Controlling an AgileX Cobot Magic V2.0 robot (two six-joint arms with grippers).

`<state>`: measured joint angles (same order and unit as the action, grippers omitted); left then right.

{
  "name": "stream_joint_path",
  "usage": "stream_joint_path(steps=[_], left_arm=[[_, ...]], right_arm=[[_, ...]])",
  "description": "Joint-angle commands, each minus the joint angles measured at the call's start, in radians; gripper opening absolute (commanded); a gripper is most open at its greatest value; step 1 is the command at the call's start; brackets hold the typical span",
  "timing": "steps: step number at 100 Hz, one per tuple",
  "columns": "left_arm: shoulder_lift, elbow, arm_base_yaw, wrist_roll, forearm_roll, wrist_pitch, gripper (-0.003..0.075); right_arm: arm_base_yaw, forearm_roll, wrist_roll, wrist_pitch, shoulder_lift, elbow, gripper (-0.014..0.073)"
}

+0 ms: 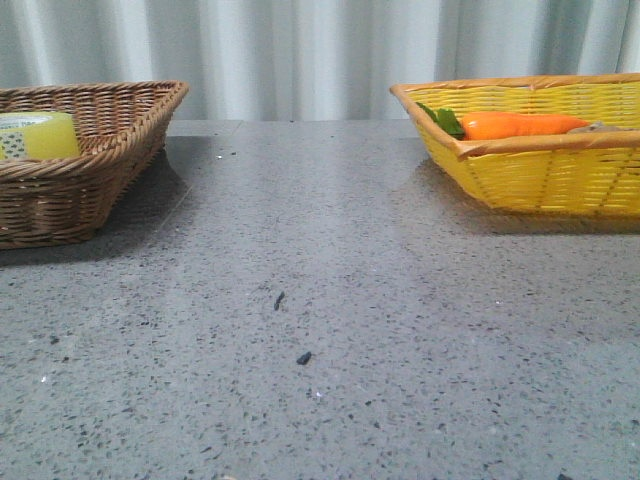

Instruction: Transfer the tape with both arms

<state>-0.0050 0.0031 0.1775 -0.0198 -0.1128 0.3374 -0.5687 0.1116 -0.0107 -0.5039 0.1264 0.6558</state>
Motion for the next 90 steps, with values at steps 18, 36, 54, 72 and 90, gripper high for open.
stream_joint_path(steps=[18, 36, 54, 72, 90], left_arm=[[-0.026, 0.010, -0.004, -0.010, -0.001, -0.042, -0.0020], [-0.026, 0.010, -0.004, -0.010, -0.001, -0.042, -0.0020], [-0.026, 0.010, -0.004, -0.010, -0.001, -0.042, -0.0020], [-0.026, 0.010, -0.004, -0.010, -0.001, -0.042, -0.0020], [-0.026, 0.010, -0.004, -0.010, -0.001, -0.042, -0.0020]], right_arm=[[0.002, 0.018, 0.000, 0.083, 0.015, 0.022, -0.0041], [0.002, 0.018, 0.000, 0.083, 0.015, 0.020, -0.0041], [0.041, 0.041, 0.000, -0.004, 0.015, -0.008, -0.0041], [0.205, 0.053, 0.000, -0.018, 0.015, -0.131, -0.0041], [0.416, -0.008, 0.000, 0.169, 0.015, -0.355, -0.0041]])
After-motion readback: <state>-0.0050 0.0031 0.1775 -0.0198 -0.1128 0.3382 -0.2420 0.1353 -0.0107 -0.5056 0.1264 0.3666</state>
